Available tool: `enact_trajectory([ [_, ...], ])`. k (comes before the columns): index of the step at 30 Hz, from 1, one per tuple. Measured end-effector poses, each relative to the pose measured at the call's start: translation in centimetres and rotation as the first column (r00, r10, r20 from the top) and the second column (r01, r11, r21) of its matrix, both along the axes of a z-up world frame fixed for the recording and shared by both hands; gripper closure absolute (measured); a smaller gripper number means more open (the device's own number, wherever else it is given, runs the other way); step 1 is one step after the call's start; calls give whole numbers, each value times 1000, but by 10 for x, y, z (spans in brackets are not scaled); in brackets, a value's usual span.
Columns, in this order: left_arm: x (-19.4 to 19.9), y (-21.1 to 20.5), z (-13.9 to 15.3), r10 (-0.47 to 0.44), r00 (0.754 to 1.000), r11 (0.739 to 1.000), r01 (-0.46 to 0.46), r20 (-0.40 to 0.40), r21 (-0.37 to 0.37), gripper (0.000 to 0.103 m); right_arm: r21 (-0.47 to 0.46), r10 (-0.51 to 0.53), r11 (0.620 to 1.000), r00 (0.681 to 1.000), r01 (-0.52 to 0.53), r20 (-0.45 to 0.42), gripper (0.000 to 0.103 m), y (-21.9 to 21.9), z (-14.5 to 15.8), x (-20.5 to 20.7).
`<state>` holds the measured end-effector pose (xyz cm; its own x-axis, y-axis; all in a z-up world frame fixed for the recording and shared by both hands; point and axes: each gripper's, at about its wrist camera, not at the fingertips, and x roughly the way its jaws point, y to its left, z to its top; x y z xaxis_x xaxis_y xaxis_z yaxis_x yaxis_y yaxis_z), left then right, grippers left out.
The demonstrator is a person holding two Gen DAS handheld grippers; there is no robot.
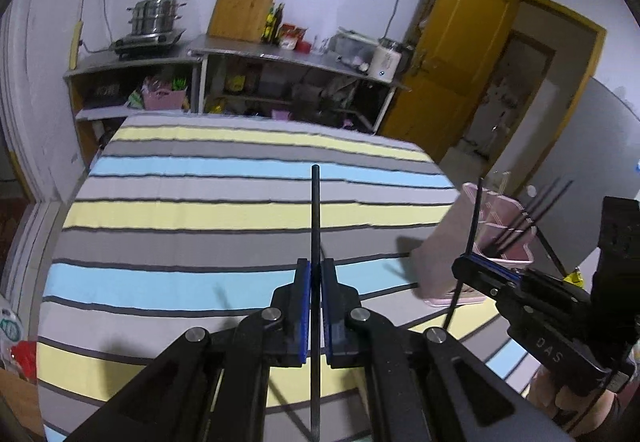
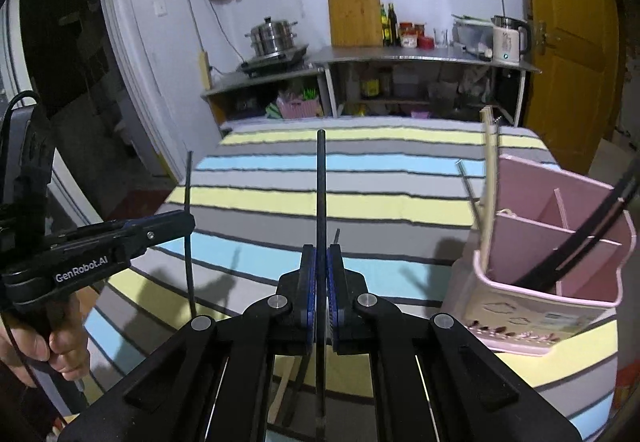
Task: Organize utensils
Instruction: 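Carry the black chopsticks in both tools up to the pink holder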
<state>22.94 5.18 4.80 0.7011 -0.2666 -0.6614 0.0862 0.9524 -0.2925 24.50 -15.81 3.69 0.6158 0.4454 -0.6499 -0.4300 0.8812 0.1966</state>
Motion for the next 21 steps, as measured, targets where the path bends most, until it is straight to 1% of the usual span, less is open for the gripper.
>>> enact_trajectory([
  [4,-10,-4,15,-16,1000,1000,16,26,-1,98,20,-10,1000,1000,9,18,98,-6,12,-8],
  [14,-26,-19,37,-63,997,998,63,50,-1,99,41,-35,999,998,33,47,98,-28,27,-23],
  [21,-29,-41,54,-117,991,993,119,62,-25,98,64,-72,996,995,67,72,98,-52,43,-35],
])
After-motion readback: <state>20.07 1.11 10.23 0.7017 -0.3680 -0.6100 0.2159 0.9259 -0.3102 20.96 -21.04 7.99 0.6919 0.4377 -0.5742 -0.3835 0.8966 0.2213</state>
